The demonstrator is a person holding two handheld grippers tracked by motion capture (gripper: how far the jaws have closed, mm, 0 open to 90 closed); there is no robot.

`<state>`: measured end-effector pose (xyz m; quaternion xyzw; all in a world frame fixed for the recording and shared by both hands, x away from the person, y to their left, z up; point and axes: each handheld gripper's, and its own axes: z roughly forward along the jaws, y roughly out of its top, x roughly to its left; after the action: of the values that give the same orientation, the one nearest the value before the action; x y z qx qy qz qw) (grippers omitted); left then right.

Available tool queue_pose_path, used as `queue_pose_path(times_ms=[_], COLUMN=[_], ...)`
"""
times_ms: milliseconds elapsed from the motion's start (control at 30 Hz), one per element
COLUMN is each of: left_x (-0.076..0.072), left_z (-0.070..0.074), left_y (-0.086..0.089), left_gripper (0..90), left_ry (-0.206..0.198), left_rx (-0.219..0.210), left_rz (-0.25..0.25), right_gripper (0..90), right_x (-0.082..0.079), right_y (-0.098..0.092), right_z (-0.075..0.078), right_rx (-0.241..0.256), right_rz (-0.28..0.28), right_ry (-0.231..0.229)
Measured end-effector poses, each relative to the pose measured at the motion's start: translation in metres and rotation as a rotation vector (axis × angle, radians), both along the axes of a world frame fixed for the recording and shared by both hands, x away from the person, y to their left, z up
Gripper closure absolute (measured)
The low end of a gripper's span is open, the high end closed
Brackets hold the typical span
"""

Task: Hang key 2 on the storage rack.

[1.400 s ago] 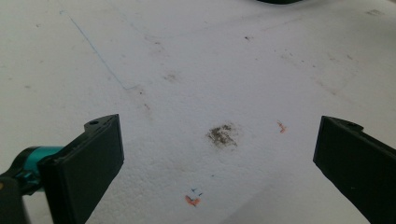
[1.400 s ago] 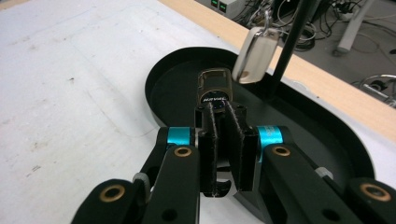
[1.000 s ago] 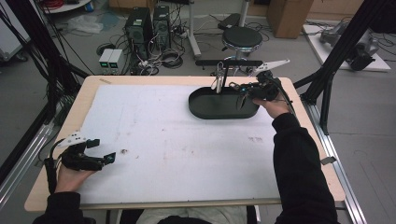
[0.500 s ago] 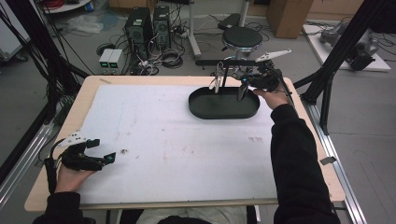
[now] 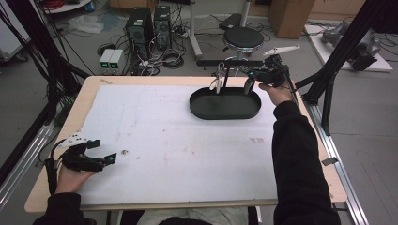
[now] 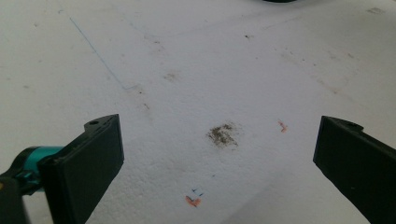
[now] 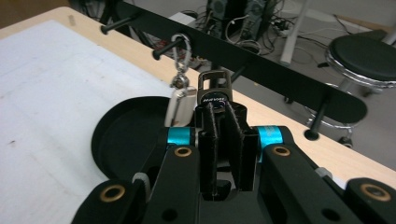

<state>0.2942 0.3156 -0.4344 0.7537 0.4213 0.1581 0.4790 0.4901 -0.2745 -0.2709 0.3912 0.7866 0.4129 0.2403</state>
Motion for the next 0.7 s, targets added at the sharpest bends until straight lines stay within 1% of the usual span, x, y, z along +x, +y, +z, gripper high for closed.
queue_pose_path(times_ms=[67,167,233,300,367,533,700], left_x=[0.000,0.000,0.000,0.000,0.000,0.000,0.000], left_z=[0.000,0.000,0.000,0.000,0.000,0.000,0.000], left_y=[0.000,0.000,0.000,0.000,0.000,0.000,0.000], left_gripper=[2.2,2.2,2.2,2.2,2.2,2.2,2.2], left_ry=[0.001,0.002,0.002,0.002,0.001,0.002,0.003], left_rx=[0.002,0.003,-0.001,-0.004,-0.003,-0.003,-0.002], left_rz=[0.000,-0.002,0.000,0.000,-0.005,-0.006,-0.006], right_gripper=[83.8,83.7,83.7,83.7,83.7,83.7,83.7], right_x=[0.001,0.004,0.007,0.010,0.012,0.015,0.020], right_y=[0.002,0.005,0.007,0.008,0.011,0.016,0.017], right_z=[-0.001,-0.004,-0.007,-0.010,-0.013,-0.017,-0.022], right_rx=[-0.018,-0.023,-0.030,-0.031,-0.049,-0.068,-0.073], right_rz=[-0.018,-0.034,-0.045,-0.051,-0.053,-0.069,-0.103], right_ry=[-0.004,0.004,0.015,0.036,0.047,0.053,0.077])
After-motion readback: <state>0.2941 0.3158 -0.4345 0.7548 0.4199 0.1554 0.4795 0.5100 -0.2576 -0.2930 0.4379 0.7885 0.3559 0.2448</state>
